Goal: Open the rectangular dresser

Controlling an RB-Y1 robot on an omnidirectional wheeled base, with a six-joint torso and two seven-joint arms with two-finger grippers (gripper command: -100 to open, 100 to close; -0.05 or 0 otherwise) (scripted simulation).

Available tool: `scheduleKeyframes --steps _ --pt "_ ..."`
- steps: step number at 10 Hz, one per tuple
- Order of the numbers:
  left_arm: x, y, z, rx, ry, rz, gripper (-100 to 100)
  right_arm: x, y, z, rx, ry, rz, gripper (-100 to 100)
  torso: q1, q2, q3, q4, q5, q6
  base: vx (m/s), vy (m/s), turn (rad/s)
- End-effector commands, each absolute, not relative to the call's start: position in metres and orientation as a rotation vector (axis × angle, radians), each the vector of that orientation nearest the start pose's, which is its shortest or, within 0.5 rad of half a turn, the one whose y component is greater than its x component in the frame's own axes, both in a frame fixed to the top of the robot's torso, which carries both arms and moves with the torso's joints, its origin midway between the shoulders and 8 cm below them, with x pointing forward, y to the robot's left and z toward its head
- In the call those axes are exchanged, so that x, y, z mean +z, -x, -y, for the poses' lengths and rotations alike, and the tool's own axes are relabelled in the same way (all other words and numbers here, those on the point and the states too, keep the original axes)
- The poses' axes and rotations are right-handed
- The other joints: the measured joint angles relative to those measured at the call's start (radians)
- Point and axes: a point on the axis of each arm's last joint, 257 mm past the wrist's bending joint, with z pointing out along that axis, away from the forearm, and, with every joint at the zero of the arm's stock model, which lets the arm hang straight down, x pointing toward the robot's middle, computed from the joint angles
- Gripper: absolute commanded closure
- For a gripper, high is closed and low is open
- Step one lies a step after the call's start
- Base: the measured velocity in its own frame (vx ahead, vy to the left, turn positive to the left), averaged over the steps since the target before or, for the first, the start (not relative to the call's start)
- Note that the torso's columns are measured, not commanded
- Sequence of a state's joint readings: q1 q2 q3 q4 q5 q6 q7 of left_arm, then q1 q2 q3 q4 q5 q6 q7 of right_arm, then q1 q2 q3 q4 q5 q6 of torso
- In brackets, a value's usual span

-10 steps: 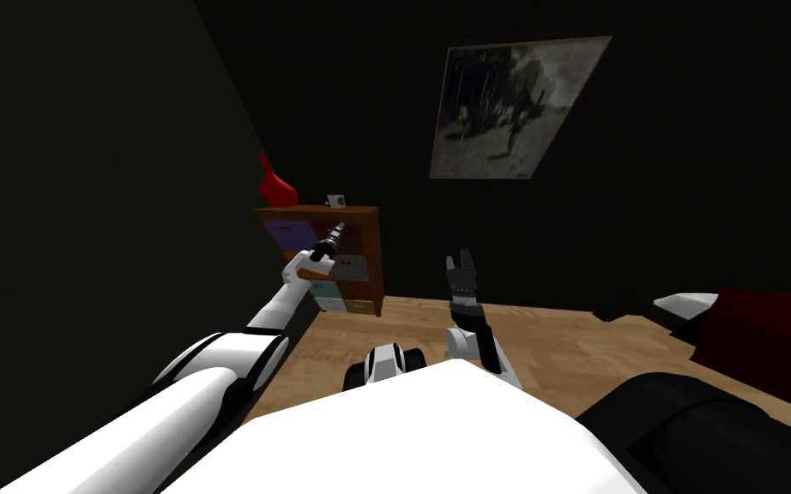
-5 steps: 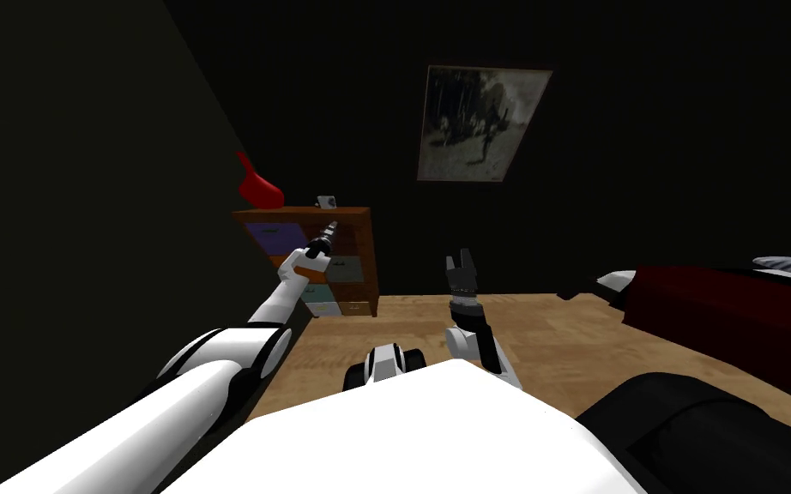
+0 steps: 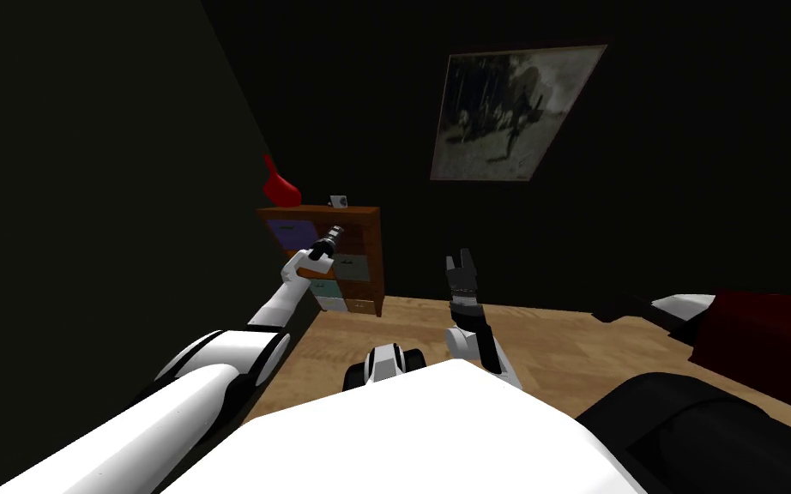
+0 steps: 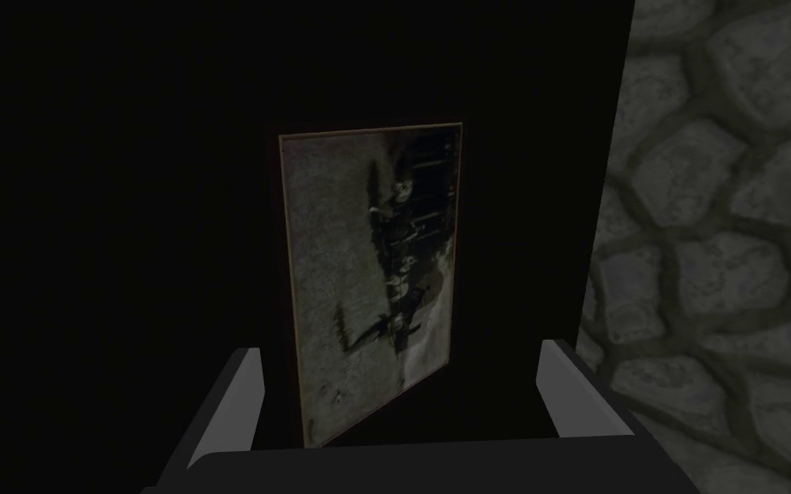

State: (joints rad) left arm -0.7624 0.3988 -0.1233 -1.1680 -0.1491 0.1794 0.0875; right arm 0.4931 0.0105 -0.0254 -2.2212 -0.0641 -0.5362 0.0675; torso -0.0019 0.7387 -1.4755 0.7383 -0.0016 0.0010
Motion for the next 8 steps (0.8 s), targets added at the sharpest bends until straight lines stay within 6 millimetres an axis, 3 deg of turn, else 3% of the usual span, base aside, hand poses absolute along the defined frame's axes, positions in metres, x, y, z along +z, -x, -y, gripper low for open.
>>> scheduleKeyframes --steps 1,3,4,8 --pt "0.001 -0.710 -0.209 -0.961 0.648 -1.344 100 0.008 -0.346 0.298 1.250 -0.691 -0.588 0 0.000 0.001 0.000 -0.001 0.000 0.001 0.018 -0.024 0.063" --pt "-0.004 -0.701 -0.187 -1.003 0.619 -1.370 100 0.008 -0.346 0.298 1.250 -0.691 -0.588 0 -0.002 0.000 0.000 -0.002 0.000 0.001 0.029 -0.039 0.235" --pt "0.000 -0.702 -0.193 -0.994 0.627 -1.358 100 0.008 -0.346 0.298 1.250 -0.691 -0.588 0 -0.002 -0.002 -0.001 -0.002 0.000 0.001 0.010 -0.020 0.048" --pt "0.010 -0.700 -0.175 -1.014 0.613 -1.374 100 0.008 -0.346 0.298 1.250 -0.691 -0.588 0 -0.001 0.006 0.004 0.001 0.000 0.003 -0.140 0.072 -0.016"
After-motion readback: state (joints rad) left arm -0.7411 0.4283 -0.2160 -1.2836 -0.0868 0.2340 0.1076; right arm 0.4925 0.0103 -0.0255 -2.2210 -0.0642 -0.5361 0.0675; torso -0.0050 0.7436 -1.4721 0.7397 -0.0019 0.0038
